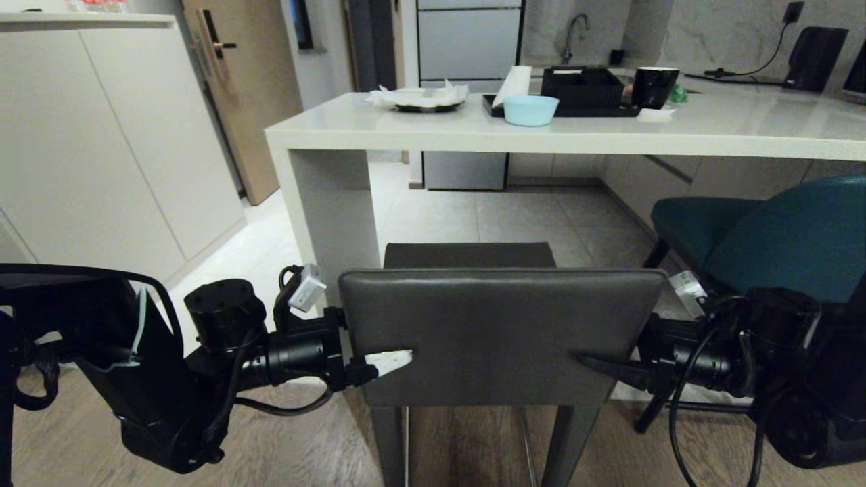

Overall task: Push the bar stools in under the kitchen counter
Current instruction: Pull the gray chair out from under the dining table

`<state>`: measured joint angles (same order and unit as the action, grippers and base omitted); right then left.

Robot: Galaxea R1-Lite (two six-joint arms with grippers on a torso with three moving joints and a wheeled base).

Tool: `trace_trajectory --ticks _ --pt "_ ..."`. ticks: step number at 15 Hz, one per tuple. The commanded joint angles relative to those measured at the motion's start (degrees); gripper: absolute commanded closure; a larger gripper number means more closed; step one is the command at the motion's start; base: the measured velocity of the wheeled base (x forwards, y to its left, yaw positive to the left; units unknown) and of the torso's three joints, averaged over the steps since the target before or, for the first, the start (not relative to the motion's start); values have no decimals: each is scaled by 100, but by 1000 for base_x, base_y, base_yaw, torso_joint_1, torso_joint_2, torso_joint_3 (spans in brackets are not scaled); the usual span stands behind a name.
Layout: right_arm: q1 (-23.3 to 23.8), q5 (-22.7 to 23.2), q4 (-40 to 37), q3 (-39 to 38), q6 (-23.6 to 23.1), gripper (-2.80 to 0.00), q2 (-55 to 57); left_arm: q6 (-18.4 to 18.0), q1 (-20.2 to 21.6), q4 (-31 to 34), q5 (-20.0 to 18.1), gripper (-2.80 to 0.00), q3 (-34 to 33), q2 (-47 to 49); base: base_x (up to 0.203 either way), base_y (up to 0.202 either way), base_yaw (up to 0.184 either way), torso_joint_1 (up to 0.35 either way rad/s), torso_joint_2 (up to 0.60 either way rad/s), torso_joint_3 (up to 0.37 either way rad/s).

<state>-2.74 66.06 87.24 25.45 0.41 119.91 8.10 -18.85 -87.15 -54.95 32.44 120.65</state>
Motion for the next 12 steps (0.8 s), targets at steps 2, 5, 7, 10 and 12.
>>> trace_trajectory --ticks 2,5,7,10,12 --pt "-16 47 42 -127 -13 -280 -72 7 -5 -51 -33 -280 -8 -30 -195 0 -4 1 2 4" --pt "0 47 42 -170 -14 -280 -73 -1 -31 -51 -16 -280 -97 -33 -195 0 -1 3 2 2" --pt "25 47 42 -155 -14 -280 -64 7 -31 -51 -7 -280 -80 -33 -180 0 -1 1 0 5" --pt "55 47 42 -181 -14 -280 -46 -1 -31 -51 -16 -280 -81 -33 -33 0 0 -3 0 3" --pt "55 47 42 -181 -14 -280 -73 -1 -28 -51 -16 -280 -50 -6 0 0 0 0 0 0"
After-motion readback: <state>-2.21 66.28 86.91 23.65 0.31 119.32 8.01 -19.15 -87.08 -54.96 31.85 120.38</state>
